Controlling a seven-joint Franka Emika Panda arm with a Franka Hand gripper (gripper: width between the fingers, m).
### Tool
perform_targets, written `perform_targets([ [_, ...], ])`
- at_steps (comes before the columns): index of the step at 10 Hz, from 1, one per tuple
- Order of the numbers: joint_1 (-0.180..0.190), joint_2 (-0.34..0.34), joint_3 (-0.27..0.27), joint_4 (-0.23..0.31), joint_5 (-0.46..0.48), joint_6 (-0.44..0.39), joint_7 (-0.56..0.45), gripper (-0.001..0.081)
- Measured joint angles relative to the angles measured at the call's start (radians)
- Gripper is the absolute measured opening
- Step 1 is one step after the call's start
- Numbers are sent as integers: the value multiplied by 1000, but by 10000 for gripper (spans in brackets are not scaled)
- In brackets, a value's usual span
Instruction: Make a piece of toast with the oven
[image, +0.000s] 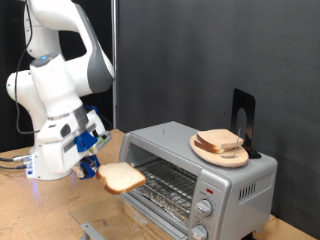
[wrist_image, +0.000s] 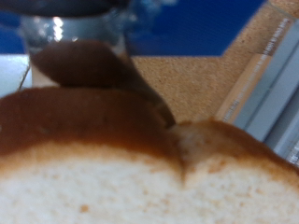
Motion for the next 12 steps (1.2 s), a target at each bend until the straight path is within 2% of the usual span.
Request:
perform_targets([
  [2, 8, 59, -1, 23, 53, 23, -71, 400],
  [4, 6, 58, -1, 22, 20, 6, -65, 400],
  [7, 6, 59, -3, 50, -46, -36, -204, 400],
  [8, 5, 60, -4, 72, -74, -61, -232, 400],
  [9, 3, 65, -4, 94, -147, -78, -245, 400],
  [11, 2, 90, 1, 122, -291, -76, -223, 400],
  [12, 3, 107, 7, 134, -312, -75, -204, 400],
])
